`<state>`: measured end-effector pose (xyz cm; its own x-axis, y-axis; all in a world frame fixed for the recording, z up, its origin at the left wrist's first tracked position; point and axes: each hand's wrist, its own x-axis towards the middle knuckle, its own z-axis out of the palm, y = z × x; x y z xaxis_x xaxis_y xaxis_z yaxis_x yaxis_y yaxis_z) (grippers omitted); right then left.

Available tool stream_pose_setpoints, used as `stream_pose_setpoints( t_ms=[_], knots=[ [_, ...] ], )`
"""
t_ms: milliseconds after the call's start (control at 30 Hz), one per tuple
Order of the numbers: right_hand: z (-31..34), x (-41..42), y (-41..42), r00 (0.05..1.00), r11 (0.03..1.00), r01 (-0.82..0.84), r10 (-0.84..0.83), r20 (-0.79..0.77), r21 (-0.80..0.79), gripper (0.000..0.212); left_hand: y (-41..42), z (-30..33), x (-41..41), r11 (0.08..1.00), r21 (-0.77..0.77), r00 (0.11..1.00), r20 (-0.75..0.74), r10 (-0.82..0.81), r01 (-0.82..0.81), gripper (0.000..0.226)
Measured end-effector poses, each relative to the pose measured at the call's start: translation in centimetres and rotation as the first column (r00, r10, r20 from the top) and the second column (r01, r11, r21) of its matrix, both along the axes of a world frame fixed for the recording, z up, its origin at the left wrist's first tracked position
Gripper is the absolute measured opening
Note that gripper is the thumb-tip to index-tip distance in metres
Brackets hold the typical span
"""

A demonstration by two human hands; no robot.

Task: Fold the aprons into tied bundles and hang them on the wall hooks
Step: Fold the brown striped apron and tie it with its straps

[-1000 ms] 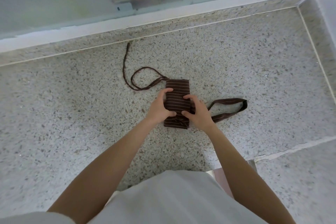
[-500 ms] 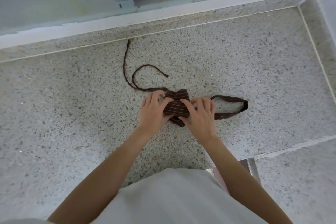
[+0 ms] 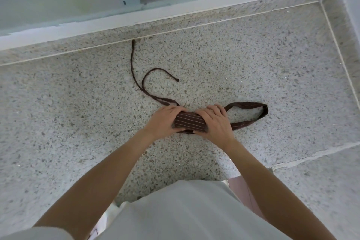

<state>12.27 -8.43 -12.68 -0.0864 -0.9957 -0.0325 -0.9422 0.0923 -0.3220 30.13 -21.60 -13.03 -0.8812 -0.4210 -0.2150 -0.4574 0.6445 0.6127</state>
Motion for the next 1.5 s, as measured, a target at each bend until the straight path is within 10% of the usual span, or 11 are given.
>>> stream_pose_setpoints(
  t_ms=[233,400,567,833,1000,1100,1200,1333,1400,1500],
  knots=[
    [2.2,0.0,-0.6,0.873,0.961,0.218,-0.271,0.406,0.173,0.043,0.8,1.5,-1.5,0.937,0.263,0.969,-0.029,0.246,-0.230,0.041],
    [6.3,0.5,-0.7,0.482,0.872,0.385,-0.469,0.740,0.303,0.054,1.6,6.0,-1.1,0.547,0.749,0.787,-0.055,0.614,-0.374,0.024],
    [7.7,1.1,-0.2,0.124,0.755,0.440,-0.586,0.801,0.485,0.078,2.6,8.2,-0.3,0.305,0.879,0.682,0.030,0.731,-0.366,0.040],
    [8.5,1.9,3.5,-0.079,0.660,0.550,-0.569,0.818,0.512,0.049,4.4,8.7,4.0,0.684,0.609,0.852,-0.026,0.522,-0.401,0.014],
    [8.3,3.3,4.5,-0.045,0.560,0.622,-0.672,0.739,0.547,0.064,4.7,7.1,6.1,0.941,0.027,0.936,-0.098,0.338,-0.337,0.022],
    [8.6,3.9,4.4,-0.196,0.436,0.731,-0.603,0.773,0.525,0.063,5.4,7.8,7.4,0.962,-0.142,0.960,-0.190,0.205,-0.233,0.031],
    [9.4,3.9,4.1,0.012,0.316,0.912,-0.658,0.753,0.262,0.059,6.5,8.5,8.4,0.951,-0.295,0.982,-0.184,0.039,-0.093,0.034],
    [9.8,3.6,4.0,0.859,0.842,0.504,-0.512,0.010,-0.190,0.046,5.6,10.6,8.1,0.876,-0.482,0.954,-0.259,-0.153,0.010,0.013],
    [10.0,3.7,3.7,0.984,0.992,0.071,-0.086,-0.157,-0.102,0.048,3.8,12.6,7.7,0.856,-0.518,0.953,-0.264,-0.151,-0.008,0.019],
    [10.7,4.7,3.6,0.970,0.971,-0.238,0.237,0.050,0.007,0.047,1.2,14.8,7.3,0.915,-0.396,0.964,-0.262,-0.035,-0.075,0.019]
  ],
)
